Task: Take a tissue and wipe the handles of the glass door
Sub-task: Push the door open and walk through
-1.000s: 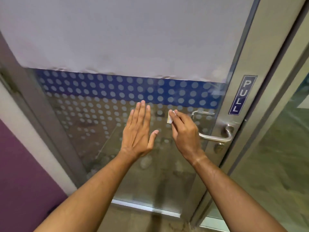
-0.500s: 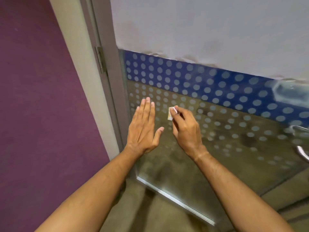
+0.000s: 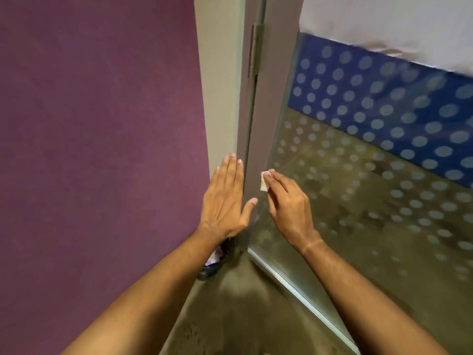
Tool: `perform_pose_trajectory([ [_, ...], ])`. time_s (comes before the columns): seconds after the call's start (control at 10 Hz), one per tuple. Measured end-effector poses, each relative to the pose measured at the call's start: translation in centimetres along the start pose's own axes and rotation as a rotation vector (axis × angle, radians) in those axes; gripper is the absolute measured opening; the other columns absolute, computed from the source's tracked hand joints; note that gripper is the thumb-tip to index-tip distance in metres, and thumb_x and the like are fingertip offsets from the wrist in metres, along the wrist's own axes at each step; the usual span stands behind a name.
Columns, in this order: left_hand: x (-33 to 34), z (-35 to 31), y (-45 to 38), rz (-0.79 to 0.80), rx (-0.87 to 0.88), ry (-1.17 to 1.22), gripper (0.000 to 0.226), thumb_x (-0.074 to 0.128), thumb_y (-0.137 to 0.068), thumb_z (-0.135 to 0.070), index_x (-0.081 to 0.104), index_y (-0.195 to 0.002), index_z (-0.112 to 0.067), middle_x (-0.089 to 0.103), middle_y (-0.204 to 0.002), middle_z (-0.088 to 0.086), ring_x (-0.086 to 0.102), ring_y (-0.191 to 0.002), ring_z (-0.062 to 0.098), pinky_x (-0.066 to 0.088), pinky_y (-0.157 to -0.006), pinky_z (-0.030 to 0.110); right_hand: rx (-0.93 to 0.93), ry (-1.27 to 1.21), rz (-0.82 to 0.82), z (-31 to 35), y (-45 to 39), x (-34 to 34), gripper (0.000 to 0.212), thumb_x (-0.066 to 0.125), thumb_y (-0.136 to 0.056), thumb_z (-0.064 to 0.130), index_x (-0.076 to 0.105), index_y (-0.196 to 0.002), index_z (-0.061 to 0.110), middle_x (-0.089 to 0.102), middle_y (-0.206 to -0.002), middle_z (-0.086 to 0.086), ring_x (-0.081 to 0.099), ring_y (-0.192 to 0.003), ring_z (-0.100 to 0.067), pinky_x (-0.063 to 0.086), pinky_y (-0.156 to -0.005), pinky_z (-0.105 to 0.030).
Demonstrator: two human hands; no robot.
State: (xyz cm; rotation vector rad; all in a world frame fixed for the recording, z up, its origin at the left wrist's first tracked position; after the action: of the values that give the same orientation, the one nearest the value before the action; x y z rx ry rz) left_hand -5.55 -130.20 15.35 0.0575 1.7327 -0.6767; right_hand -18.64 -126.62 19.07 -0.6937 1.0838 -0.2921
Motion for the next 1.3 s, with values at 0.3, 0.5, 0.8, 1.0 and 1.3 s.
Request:
perform_pose_trajectory([
  [0.3, 5.9, 6.2, 3.7, 0.080, -0.181, -0.010, 0.086, 0.043, -0.097, -0.048, 0.002, -0.157, -0.001, -0.001, -0.164, 0.020, -0.005, -0.153, 0.030, 0.009, -0.125, 0.045, -0.015, -0.178, 0.190, 0.1, 1.4, 10.9, 0.030, 0.057, -0.093, 0.003, 0.063, -0.122, -0.002, 0.064, -0.120, -0.020, 0.062, -0.109, -0.035, 0.054, -0.089, -0.043],
  [0.5, 9.1, 9.5, 4.9, 0.203, -0.305, -0.045, 0.091, 0.054, -0.093, -0.043, 0.003, -0.156, -0.001, 0.001, -0.164, 0.019, -0.005, -0.152, 0.031, 0.006, -0.125, 0.043, 0.007, -0.273, 0.326, -0.8, 1.3, 17.7, 0.037, 0.036, -0.101, 0.029, 0.060, -0.127, 0.020, 0.061, -0.126, 0.000, 0.053, -0.116, 0.001, 0.038, -0.098, -0.012],
  [0.8, 13.9, 14.6, 6.3, 0.164, -0.359, 0.036, 0.090, 0.064, -0.090, -0.032, 0.013, -0.153, 0.007, 0.010, -0.162, 0.024, 0.007, -0.151, 0.039, 0.017, -0.123, 0.050, 0.059, -0.275, 0.434, -2.3, 4.5, 26.0, 0.031, 0.048, -0.098, 0.034, 0.062, -0.125, 0.028, 0.060, -0.127, 0.003, 0.055, -0.115, -0.008, 0.039, -0.100, -0.022],
  [1.0, 21.1, 19.2, 9.6, 0.226, -0.390, 0.043, 0.082, 0.052, -0.092, -0.039, 0.020, -0.152, 0.008, 0.016, -0.161, 0.026, 0.012, -0.151, 0.038, 0.024, -0.121, 0.051, 0.174, -0.326, 0.490, -2.1, 7.1, 32.1, 0.039, 0.045, -0.092, 0.013, 0.060, -0.128, 0.009, 0.058, -0.131, -0.011, 0.053, -0.119, -0.029, 0.034, -0.100, -0.026],
  [1.3, 28.0, 23.5, 13.3, 0.323, -0.388, 0.070, 0.083, 0.047, -0.096, -0.044, 0.015, -0.152, 0.008, 0.011, -0.161, 0.028, 0.008, -0.151, 0.038, 0.019, -0.123, 0.049, 0.244, -0.306, 0.590, -2.4, 8.9, 40.9, 0.038, 0.047, -0.093, 0.011, 0.059, -0.129, 0.006, 0.054, -0.136, -0.015, 0.050, -0.124, -0.031, 0.039, -0.103, -0.032],
])
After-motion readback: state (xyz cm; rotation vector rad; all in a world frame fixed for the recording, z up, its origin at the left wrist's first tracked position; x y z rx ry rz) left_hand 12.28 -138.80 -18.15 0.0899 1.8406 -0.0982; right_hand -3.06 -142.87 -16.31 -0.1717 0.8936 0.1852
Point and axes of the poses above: each hand's wrist, its own y-axis away from the middle knuckle, its own x-axis out of the palm, z = x × y, the point moved 7 cm from there along -y, towards the middle knuckle
